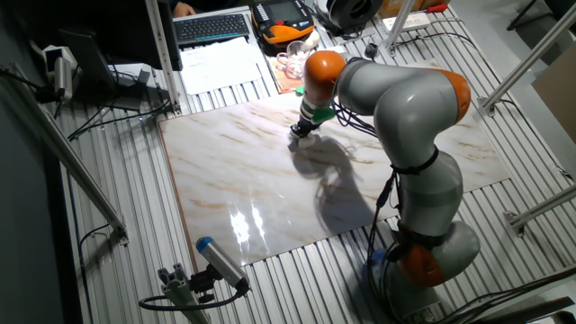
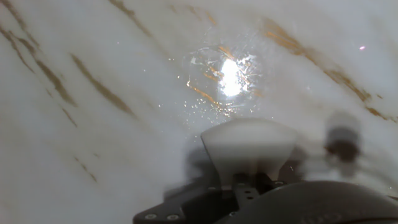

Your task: Clean the tabletop with a sponge

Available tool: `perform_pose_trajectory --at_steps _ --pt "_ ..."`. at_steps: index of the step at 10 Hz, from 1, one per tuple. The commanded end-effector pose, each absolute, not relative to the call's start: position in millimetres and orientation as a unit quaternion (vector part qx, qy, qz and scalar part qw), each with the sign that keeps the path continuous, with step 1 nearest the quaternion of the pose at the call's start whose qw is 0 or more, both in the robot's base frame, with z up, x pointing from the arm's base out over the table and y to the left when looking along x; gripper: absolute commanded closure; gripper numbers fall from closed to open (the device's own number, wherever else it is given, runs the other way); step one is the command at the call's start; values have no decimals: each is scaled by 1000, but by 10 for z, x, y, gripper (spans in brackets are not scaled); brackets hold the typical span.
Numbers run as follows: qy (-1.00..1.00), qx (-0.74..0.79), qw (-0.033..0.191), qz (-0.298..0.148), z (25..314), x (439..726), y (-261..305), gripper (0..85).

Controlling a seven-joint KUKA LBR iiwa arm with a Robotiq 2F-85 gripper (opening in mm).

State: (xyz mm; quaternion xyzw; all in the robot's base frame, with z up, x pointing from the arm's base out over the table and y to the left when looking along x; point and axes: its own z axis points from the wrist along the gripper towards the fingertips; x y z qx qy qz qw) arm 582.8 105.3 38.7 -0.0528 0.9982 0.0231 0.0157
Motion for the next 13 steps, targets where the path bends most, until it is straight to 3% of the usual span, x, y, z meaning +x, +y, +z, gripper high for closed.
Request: perform_pose_trajectory --at_steps 1,5,13 --pt "998 -54 17 26 385 5812 1055 850" --pt "998 -44 27 30 357 5591 1199 850" --pt "998 -25 32 40 342 5466 1474 850"
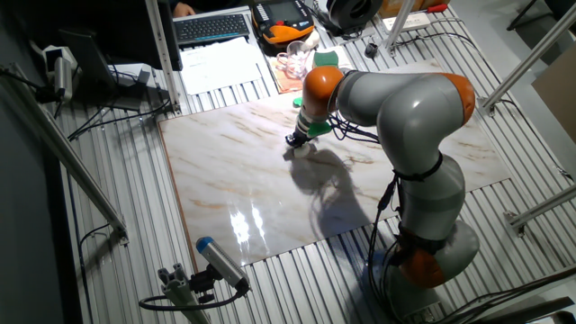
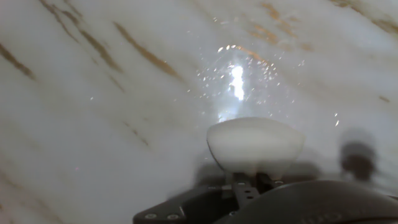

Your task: Clean the tabletop with a sponge

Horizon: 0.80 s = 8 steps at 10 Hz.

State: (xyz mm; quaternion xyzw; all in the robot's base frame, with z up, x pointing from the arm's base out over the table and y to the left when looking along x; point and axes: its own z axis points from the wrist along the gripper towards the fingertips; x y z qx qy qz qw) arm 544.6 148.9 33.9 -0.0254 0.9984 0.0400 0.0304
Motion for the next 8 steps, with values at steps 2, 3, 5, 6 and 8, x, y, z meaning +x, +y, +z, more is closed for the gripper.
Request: perform_pose_trajectory --at_steps 2,3,5,6,8 --pt "999 -20 29 38 407 5376 1546 850" --pt "999 -21 27 40 405 5373 1551 850" --pt "999 -19 29 40 383 5375 1601 850" --pt "999 -18 28 40 369 5375 1644 850" --pt "999 -12 28 42 349 5374 1725 850"
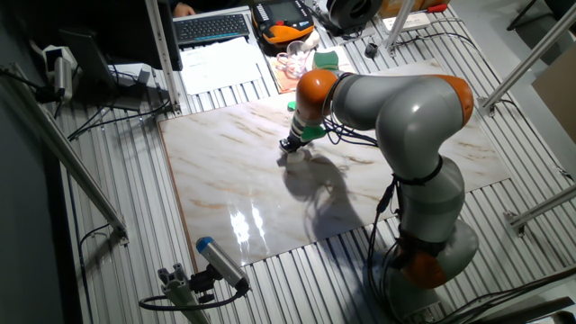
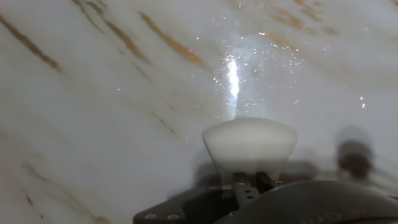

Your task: Clean the tabletop with a sponge

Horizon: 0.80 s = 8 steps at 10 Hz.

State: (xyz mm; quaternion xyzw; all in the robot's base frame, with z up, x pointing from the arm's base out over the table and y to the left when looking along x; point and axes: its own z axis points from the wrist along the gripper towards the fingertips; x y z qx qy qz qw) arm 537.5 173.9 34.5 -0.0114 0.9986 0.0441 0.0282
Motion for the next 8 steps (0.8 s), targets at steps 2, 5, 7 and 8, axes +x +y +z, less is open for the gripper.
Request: perform_pose_trajectory --at_steps 2,5,7,8 --pt "999 -2 29 45 312 5362 1862 850" --pt "998 7 22 52 315 5394 1963 850" --pt "999 3 24 46 312 5394 1939 850" --pt "999 -1 25 48 307 5397 1905 850"
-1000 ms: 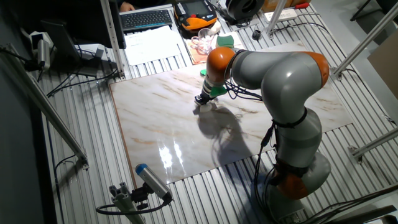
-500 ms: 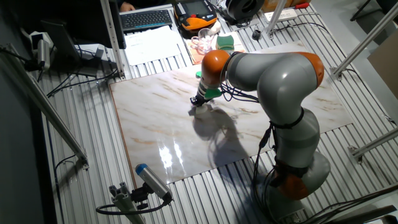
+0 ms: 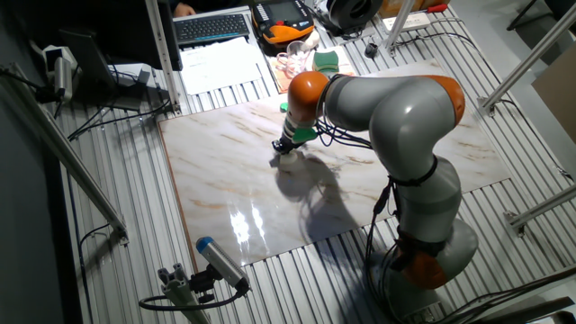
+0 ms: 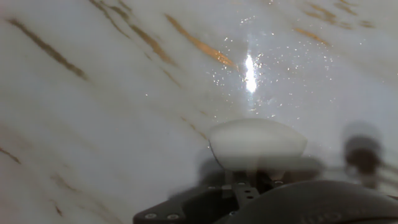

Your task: Clean the tabletop with a sponge

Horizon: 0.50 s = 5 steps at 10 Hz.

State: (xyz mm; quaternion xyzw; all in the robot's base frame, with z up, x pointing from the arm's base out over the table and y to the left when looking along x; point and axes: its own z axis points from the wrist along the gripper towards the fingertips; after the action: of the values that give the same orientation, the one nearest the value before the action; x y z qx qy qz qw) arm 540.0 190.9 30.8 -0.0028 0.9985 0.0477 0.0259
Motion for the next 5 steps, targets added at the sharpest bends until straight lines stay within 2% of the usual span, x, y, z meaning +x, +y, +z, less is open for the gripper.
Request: perform_pose_trajectory --at_steps 1,5 --pt "999 -6 28 46 300 5410 1873 850" --pt "998 -26 35 42 304 5465 1681 850"
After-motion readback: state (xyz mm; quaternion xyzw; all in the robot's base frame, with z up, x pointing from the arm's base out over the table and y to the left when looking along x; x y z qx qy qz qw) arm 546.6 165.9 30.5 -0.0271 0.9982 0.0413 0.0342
